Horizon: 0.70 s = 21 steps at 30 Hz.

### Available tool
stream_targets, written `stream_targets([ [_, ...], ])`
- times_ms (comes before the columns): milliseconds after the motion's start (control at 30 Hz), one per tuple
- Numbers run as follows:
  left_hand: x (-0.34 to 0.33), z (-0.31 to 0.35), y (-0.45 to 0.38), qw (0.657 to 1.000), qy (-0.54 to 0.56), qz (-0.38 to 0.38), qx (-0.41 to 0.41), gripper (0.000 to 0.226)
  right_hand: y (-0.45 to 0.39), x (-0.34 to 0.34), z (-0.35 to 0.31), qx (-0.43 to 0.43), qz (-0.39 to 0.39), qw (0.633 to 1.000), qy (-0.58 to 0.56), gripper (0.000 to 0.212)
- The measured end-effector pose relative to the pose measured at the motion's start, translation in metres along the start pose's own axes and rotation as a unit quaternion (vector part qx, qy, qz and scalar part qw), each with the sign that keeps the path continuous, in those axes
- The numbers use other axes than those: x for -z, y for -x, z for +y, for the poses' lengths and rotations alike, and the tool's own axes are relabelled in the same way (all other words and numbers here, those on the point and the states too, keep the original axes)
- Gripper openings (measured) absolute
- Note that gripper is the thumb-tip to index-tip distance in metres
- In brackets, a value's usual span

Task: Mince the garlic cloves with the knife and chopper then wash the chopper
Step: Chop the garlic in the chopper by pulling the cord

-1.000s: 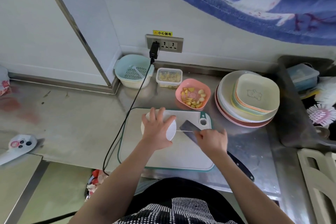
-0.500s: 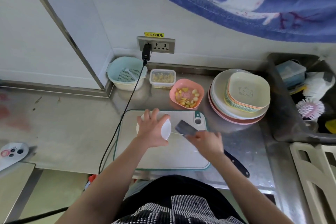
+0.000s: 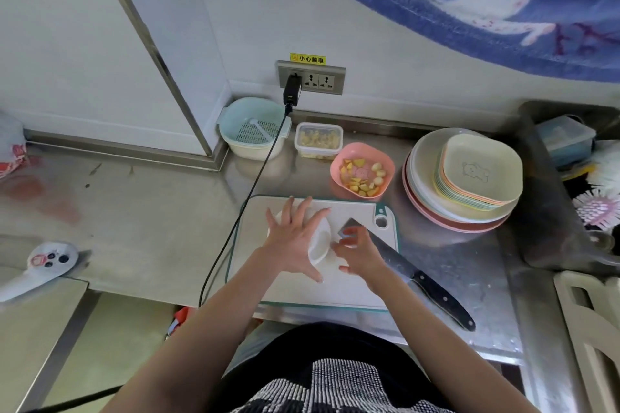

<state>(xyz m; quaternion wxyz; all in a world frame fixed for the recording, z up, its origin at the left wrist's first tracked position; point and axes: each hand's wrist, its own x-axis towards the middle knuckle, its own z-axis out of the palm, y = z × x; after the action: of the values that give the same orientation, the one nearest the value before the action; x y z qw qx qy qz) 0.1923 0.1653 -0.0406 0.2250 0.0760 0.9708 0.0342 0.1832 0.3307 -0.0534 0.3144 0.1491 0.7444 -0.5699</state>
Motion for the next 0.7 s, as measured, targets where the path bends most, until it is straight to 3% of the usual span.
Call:
stream_targets([
  [100,0.007,-0.008,0.006,0.999,0.001,-0.042,-0.024,0.134,0.004,-0.01,-0.005,-0.035,-0.052,0.997,-0.055,0.029],
  [167,0.012,-0.013,0.008,0.999,0.032,-0.028,-0.025,0.126,0.006,-0.014,-0.011,-0.041,-0.077,0.991,-0.103,0.026],
  [267,0.021,-0.02,0.008,0.977,0.215,-0.002,0.005,0.123,0.006,-0.017,-0.02,-0.02,-0.076,0.992,-0.094,0.031],
  [367,0.047,-0.023,0.007,0.909,0.415,0.026,0.015,0.117,0.003,-0.017,-0.037,-0.004,-0.107,0.976,-0.19,0.046],
  [433,0.073,-0.026,0.007,0.876,0.48,0.049,0.008,0.093,0.0,-0.014,-0.054,-0.005,-0.121,0.953,-0.279,0.054],
  [467,0.086,-0.03,0.005,0.841,0.538,0.057,0.003,0.078,-0.001,-0.01,-0.064,-0.004,-0.117,0.943,-0.311,0.056],
  [567,0.116,-0.049,0.003,0.658,0.752,0.029,0.024,0.059,-0.006,0.004,-0.088,0.012,-0.12,0.916,-0.382,0.056],
  [600,0.121,-0.055,0.001,0.626,0.779,0.019,0.02,0.051,-0.005,0.007,-0.095,0.018,-0.121,0.912,-0.392,0.052],
  [700,0.129,-0.058,-0.003,0.632,0.774,-0.011,-0.011,0.025,0.002,0.011,-0.113,0.028,-0.104,0.908,-0.406,0.045],
])
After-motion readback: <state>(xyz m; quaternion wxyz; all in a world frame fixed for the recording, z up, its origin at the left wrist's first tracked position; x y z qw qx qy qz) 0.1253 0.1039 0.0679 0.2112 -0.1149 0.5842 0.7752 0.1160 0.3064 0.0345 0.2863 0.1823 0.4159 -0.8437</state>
